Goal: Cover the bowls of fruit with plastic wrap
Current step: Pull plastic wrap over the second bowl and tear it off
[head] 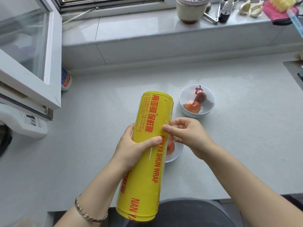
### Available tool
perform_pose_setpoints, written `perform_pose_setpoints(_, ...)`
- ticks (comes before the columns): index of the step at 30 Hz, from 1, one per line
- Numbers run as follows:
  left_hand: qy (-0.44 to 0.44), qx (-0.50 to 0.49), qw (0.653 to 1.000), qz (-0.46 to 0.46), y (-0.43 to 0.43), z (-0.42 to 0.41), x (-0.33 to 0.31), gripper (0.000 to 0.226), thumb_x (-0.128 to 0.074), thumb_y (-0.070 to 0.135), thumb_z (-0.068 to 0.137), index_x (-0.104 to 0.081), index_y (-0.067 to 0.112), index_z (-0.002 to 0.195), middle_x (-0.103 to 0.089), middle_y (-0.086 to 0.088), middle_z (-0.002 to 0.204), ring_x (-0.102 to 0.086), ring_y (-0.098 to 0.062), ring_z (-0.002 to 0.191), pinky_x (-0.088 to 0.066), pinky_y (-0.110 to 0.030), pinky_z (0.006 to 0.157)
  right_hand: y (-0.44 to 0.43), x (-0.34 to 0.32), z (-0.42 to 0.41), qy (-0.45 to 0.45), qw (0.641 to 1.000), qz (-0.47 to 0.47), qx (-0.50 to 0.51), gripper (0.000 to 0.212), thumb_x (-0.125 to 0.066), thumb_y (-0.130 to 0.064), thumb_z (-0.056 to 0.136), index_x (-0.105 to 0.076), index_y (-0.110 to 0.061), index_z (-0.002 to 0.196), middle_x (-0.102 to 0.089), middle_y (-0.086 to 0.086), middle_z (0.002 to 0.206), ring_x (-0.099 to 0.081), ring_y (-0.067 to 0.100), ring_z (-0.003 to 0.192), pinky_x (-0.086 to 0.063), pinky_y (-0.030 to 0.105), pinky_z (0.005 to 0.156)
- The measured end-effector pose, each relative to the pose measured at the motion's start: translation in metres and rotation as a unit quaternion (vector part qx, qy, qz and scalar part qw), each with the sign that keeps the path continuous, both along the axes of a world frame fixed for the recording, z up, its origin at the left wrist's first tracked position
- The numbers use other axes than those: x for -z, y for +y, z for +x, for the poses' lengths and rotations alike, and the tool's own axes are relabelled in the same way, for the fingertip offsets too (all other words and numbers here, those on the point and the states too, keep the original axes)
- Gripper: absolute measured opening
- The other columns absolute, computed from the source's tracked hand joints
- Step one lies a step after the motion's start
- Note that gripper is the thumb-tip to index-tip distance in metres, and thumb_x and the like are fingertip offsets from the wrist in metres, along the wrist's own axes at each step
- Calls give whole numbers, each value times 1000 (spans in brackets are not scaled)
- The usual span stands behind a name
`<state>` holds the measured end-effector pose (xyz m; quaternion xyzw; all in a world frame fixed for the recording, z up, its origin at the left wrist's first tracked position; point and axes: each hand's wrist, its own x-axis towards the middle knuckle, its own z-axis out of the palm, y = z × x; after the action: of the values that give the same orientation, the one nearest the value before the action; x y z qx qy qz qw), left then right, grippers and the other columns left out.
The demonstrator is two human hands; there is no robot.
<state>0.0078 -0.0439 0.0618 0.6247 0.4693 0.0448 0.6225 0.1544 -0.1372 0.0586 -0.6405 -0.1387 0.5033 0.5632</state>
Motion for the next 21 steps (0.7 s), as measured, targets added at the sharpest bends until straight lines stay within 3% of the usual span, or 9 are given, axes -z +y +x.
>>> perform_pose_setpoints(6, 16, 6, 1000, -4, -1, 3, 1, 81, -76, 51, 49, -48, 31, 122, -66, 5, 107, -68, -17, 88, -59, -37, 72, -2, -7, 9, 10, 995, -52, -88, 16, -69, -12, 78, -60, 0, 84, -60, 9, 65, -56, 7, 47, -48, 13, 49)
perform_pose_setpoints(11, 25, -8, 999, 22, 4, 5, 2, 84, -78, 53, 46, -48, 32, 121, -65, 6, 106, -67, -17, 89, -58, -42, 76, -3, -3, -4, -68, 995, 1, -71, 11, -56, -14, 89, -59, -5, 83, -59, 14, 81, -55, 22, 75, -45, 39, 74)
perform_pose_setpoints(15, 23, -12, 999, 31, 7, 6, -2, 82, -79, 50, 45, -49, 32, 119, -66, 7, 104, -68, -16, 89, -58, -40, 75, -4, 0, -11, -64, 995, 37, -72, 13, -58, -8, 87, -48, -11, 78, -58, 16, 82, -55, 26, 76, -45, 44, 71)
perform_pose_setpoints(19, 16, -26, 999, -12, 4, 6, -3, 65, -78, 48, 48, -52, 35, 107, -67, 4, 102, -69, -18, 85, -59, -40, 73, -6, -2, -5, -22, 992, 20, -125, 15, -65, -12, 81, -50, -10, 78, -58, 15, 71, -54, 22, 60, -50, 33, 59)
perform_pose_setpoints(21, 16, -41, 999, -28, 4, 7, -1, 59, -78, 48, 49, -52, 36, 101, -68, 2, 102, -70, -21, 85, -59, -44, 74, -7, -2, -5, -44, 988, 15, -149, 18, -69, -11, 77, -53, -12, 67, -58, 18, 71, -57, 24, 64, -52, 43, 68)
